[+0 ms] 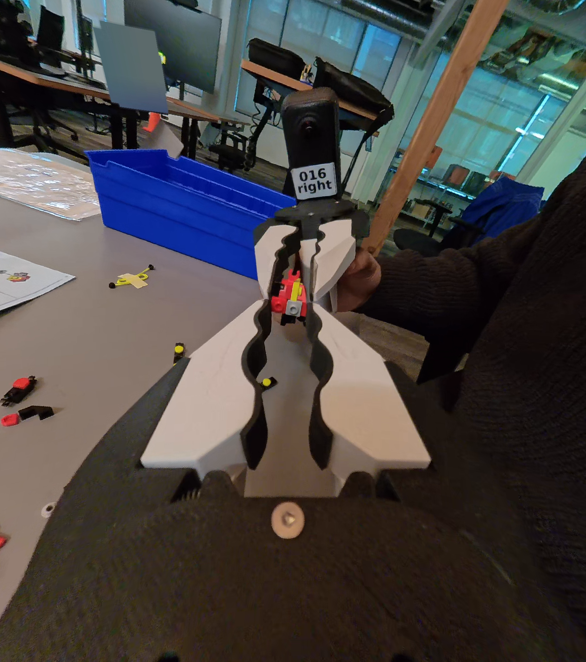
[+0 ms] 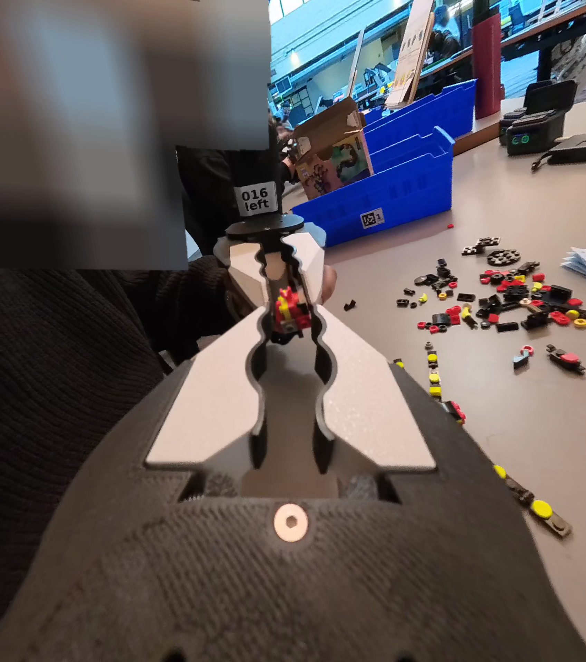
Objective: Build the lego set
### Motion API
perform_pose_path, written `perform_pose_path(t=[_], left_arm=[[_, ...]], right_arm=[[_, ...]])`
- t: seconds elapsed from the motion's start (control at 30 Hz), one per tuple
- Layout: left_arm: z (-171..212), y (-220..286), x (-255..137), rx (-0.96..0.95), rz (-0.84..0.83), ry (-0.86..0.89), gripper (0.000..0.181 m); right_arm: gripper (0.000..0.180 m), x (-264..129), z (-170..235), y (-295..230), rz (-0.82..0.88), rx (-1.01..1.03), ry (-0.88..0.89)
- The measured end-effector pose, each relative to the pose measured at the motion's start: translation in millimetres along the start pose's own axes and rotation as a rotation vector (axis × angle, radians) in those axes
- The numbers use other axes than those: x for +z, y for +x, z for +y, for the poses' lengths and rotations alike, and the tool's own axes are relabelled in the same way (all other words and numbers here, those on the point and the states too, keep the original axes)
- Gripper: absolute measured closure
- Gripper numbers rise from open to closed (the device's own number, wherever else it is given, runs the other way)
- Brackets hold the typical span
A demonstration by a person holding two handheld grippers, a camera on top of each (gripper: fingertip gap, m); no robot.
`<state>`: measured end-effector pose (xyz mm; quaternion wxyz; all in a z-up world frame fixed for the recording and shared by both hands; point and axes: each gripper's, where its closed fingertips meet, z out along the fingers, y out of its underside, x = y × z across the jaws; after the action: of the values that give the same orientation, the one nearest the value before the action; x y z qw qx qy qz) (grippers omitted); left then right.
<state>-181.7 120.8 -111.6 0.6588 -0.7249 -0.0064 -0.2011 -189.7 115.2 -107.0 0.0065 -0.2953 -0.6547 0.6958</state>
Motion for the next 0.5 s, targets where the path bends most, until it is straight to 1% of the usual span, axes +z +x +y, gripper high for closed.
perform_pose_path(t=[0.23, 0.33, 0.5], left_arm=[[1.0, 4.2, 2.4, 0.012, 0.007, -0.007, 0.163], [2.5, 3.9, 3.0, 0.028, -0.003, -0.013, 0.163], [4.0, -4.0, 1.6, -0.02, -0.009, -0.013, 0.164]], right_arm=[[0.163, -0.4, 1.1, -2.9, -0.014, 0.015, -0.017], [0.163, -1.0, 2.3, -1.9, -0.028, 0.06, -0.015], [0.162, 1.4, 3.2, 5.9, -0.021, 0.077, 0.021]])
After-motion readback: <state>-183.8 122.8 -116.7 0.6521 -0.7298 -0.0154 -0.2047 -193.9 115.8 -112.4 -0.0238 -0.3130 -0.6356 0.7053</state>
